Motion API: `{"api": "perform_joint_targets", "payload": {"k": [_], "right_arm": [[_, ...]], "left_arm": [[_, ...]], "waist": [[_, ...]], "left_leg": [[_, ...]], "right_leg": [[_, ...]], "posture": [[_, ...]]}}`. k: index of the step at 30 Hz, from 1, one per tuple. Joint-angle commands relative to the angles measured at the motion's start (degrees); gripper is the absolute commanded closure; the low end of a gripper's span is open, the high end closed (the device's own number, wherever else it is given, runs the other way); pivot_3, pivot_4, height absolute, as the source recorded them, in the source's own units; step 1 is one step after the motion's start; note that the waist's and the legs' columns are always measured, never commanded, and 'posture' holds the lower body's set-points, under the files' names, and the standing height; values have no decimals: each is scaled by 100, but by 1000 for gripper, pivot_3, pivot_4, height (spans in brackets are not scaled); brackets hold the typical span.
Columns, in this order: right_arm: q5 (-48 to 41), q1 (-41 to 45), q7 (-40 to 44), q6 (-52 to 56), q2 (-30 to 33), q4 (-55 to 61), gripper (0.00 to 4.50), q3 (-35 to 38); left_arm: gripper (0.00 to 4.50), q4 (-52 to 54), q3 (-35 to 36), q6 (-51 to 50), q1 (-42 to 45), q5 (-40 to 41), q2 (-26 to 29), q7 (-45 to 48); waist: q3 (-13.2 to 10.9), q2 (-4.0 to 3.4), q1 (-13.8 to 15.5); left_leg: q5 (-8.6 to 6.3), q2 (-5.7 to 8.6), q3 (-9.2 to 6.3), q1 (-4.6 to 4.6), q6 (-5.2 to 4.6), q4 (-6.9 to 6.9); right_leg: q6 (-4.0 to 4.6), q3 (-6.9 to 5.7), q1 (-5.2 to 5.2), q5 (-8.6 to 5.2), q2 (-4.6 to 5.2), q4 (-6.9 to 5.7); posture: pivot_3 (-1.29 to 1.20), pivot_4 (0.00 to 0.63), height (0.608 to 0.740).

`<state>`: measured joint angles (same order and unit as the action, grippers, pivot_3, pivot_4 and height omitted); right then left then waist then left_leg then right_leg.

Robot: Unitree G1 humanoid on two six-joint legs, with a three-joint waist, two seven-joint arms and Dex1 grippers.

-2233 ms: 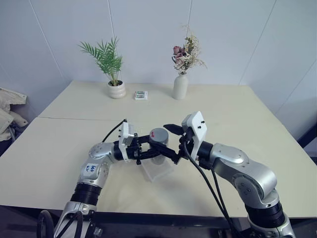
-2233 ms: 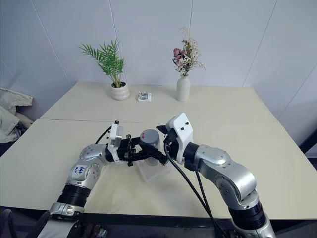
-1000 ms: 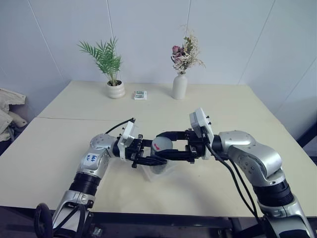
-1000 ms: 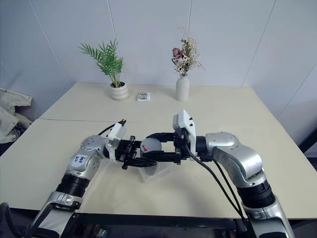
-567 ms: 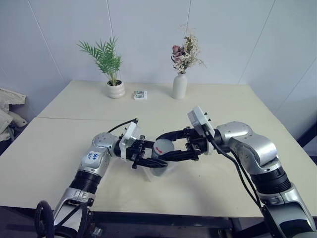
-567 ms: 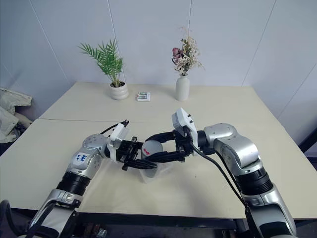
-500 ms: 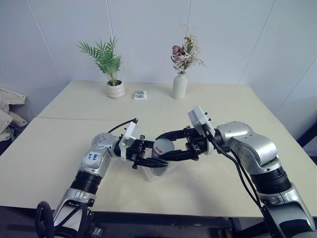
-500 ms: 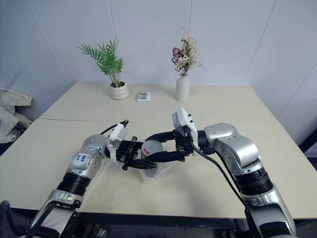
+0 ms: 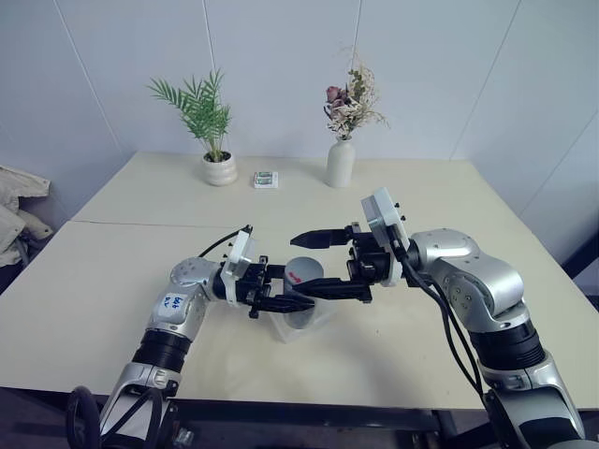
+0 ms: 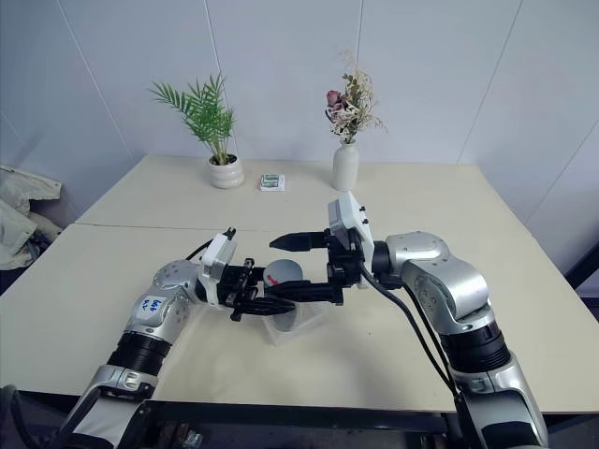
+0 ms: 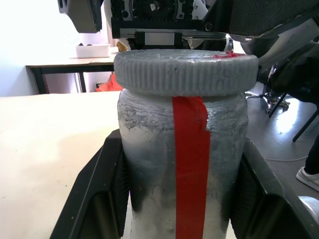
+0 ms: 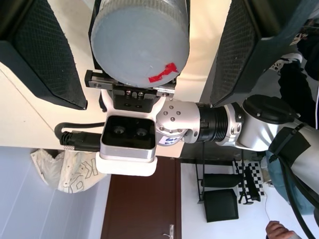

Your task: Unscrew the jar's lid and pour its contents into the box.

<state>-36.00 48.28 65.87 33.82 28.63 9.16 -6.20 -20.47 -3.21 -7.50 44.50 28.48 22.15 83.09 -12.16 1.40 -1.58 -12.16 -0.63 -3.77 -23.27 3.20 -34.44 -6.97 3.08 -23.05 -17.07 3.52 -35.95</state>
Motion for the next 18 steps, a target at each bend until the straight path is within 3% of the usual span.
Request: {"api": "perform_joint_targets", "payload": {"k": [1,10,18], "right_arm": [[-125,-19,-192,-5,-1,392,312,214],[193,-142,-1202,448,-241,787,312,-154],[378,-81,-1496,340,-428,474,312,-139]], "left_arm": [[2392,158,179,53,-44,68,-44,-146],[2392,107,360,103,-43,69,-236,-514],[2392,229,306,36,-87,76,-318,-509]], "waist": [[0,0,-7],[0,0,-5],[0,0,-4]], "left_leg": [[0,-1,0,0,0,0],[0,-1,2,-1,1,-4],[0,-1,4,-2,1,-4]], "right_leg": [[0,0,0,0,-1,0],[0,3,-5,0,-1,-5],[0,5,-6,0,-1,-5]], "posture": [[0,150,740],[0,150,740],[0,150,740]]}}
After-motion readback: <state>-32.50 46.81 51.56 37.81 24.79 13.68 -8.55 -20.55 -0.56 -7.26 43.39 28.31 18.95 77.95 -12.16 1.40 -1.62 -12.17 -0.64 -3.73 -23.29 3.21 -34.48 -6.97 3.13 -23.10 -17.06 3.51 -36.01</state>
